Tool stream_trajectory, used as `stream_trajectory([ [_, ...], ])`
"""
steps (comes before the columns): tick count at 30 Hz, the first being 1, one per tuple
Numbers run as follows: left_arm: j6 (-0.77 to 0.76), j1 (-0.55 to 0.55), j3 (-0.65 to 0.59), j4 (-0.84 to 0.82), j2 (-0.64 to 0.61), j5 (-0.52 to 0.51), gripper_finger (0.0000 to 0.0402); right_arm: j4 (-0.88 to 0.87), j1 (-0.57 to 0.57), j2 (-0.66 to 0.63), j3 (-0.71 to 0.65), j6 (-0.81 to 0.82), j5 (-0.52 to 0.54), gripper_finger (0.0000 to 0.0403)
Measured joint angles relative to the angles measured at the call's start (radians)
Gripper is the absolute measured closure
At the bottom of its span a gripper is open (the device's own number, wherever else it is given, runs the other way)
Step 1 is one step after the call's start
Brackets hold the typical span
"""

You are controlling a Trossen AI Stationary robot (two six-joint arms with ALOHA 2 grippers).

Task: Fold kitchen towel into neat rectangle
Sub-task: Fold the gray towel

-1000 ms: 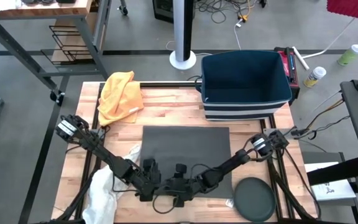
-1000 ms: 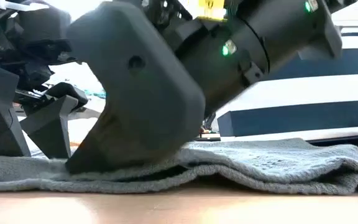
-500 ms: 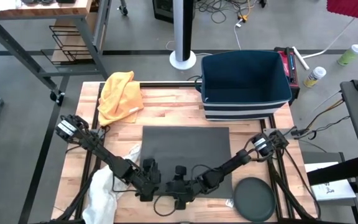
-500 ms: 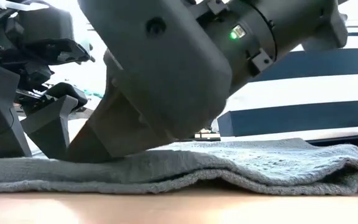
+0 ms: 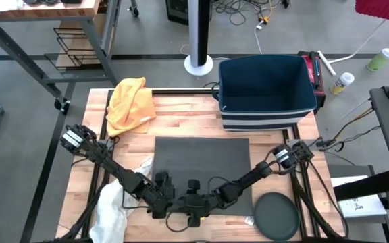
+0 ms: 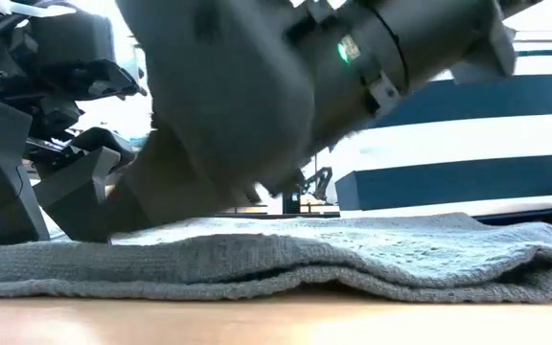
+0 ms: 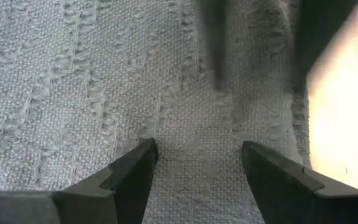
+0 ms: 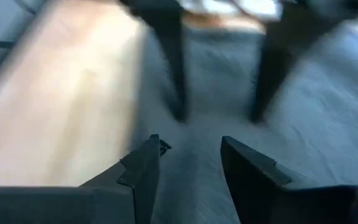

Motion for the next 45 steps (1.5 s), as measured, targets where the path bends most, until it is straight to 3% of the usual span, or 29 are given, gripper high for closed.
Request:
stream_trajectory([
  [2,0.001,0.000,0.000,0.000,0.000,0.000,0.0166,0.008,0.002,0.002,0.002,-0.015,-0.032,0.0243],
  [9,0.007,0.002,0.000,0.001,0.000,-0.001,0.0166,-0.064,-0.011,0.008,-0.009,0.019,0.012,0.0258],
  [16,0.005,0.002,0.000,0.001,0.001,-0.003,0.0166,-0.067,-0.009,0.008,-0.010,0.071,0.004,0.0311],
  [25,0.005,0.002,0.000,0.005,0.001,-0.002,0.0166,-0.048,-0.011,-0.003,0.020,0.162,-0.133,0.0371],
  [41,0.004,0.002,0.000,0.003,0.001,-0.002,0.0166,-0.070,-0.014,-0.004,0.021,0.188,-0.093,0.0267],
  [45,0.004,0.002,0.000,0.000,0.001,-0.002,0.0166,-0.080,-0.007,-0.026,0.024,0.179,0.002,0.0254],
])
